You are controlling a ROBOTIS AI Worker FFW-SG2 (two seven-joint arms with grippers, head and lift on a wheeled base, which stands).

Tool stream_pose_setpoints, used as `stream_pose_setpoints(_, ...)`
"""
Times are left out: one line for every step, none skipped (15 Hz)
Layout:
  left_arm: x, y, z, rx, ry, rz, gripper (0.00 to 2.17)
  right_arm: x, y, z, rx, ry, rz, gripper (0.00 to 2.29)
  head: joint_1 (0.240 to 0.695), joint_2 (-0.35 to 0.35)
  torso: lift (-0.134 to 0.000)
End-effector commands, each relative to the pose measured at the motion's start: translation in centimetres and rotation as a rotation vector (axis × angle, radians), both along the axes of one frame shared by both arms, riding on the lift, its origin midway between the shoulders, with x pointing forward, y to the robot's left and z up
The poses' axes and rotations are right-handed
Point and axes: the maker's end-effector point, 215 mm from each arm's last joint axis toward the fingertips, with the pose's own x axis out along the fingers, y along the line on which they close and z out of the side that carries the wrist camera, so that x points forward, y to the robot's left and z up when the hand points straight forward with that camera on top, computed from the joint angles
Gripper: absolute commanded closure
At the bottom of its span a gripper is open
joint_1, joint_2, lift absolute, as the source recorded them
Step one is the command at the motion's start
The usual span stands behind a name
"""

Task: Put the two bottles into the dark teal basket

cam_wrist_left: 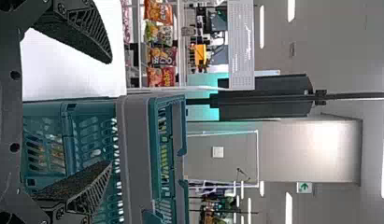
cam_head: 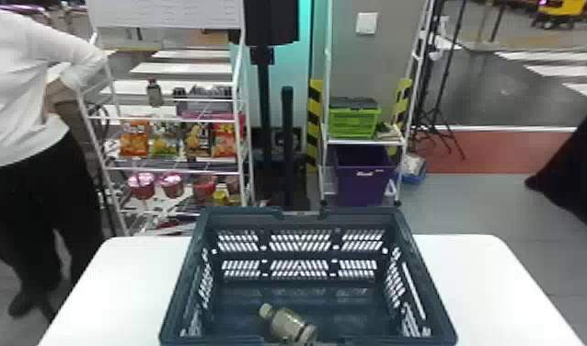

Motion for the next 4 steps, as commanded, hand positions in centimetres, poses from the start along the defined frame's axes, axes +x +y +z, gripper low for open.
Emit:
stream_pose_setpoints(-0.07, -0.01, -0.29, -0.003, 0.007, 0.005, 0.12, -0.03, 0.00, -0.03, -0.001, 0.000, 0.002, 0.06, 0.499, 0.000, 0.000)
stream_pose_setpoints(-0.05, -0.04, -0.22, -0.002, 0.006, 0.004, 0.12, -0.10, 0.03, -0.06, -0.001, 0.002, 0.003, 0.06, 0.499, 0.000, 0.000)
stream_pose_setpoints(-0.05, -0.03, -0.31, -0.002, 0.009, 0.004, 0.12, -0.13, 0.04, -0.15, -0.002, 0.003, 0.004, 0.06, 0.499, 0.000, 0.000)
stream_pose_setpoints(-0.06, -0.11, -0.31, 0.002, 0.010, 0.001, 0.12, -0.18, 0.03, -0.10, -0.002, 0.002, 0.004, 0.06, 0.499, 0.000, 0.000)
